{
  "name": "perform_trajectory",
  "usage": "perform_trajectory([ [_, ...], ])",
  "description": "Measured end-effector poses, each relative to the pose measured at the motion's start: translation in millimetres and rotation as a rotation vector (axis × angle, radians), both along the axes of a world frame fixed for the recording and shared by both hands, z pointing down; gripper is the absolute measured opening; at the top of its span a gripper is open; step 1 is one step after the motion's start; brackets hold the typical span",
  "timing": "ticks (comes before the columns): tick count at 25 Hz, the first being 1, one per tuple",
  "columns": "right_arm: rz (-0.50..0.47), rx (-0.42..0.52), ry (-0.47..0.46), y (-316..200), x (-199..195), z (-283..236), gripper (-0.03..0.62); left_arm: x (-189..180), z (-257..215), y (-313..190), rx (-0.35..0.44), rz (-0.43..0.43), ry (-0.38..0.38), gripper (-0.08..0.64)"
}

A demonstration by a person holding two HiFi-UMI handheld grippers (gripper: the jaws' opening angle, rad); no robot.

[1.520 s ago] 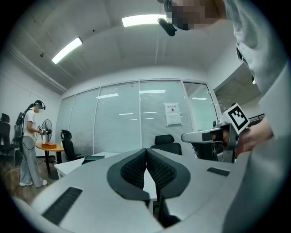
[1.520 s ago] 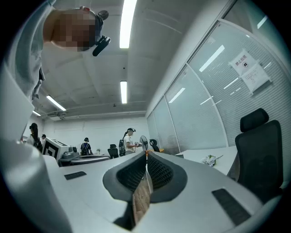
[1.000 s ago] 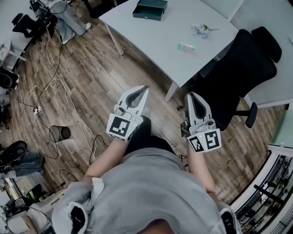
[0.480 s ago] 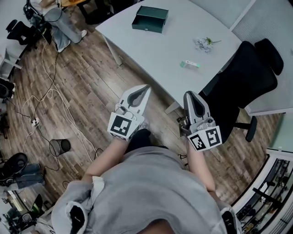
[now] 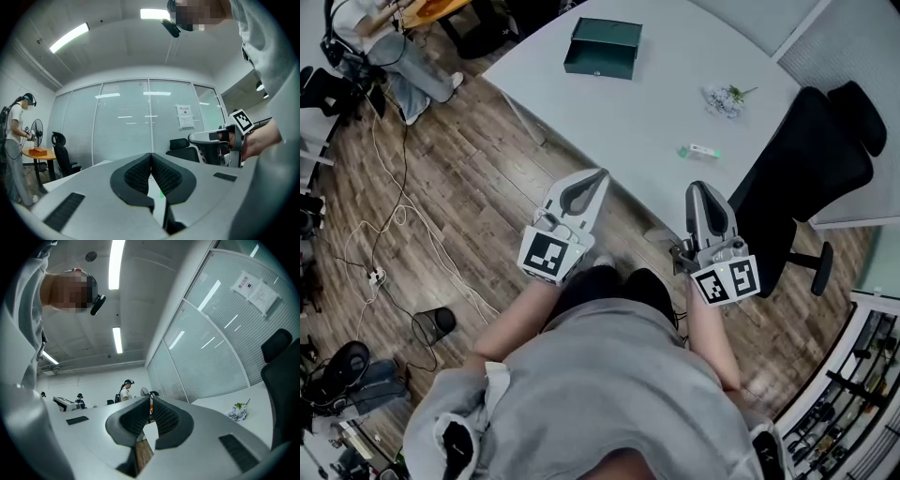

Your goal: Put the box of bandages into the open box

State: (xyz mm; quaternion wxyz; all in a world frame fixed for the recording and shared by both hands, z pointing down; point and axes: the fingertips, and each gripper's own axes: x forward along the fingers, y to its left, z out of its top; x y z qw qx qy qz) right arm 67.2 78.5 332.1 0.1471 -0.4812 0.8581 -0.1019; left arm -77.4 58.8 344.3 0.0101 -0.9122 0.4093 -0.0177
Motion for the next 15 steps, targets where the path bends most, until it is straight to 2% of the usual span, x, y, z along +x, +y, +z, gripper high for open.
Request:
perform_trajectory([
  [5, 0.012, -0.05, 0.029, -31, -4, 16, 0.051, -8, 18, -32, -0.053, 0.006, 0.033, 0.02],
  [8, 0.008, -0.06, 0.036, -57, -1, 26, 0.051, -7, 28, -53, -0.086, -0.005, 0.023, 0.02],
  [15, -0.036, -0.034, 0.051, -113, 9, 18, 0.051, 4, 23, -99, -0.068, -0.031, 0.034, 0.02],
])
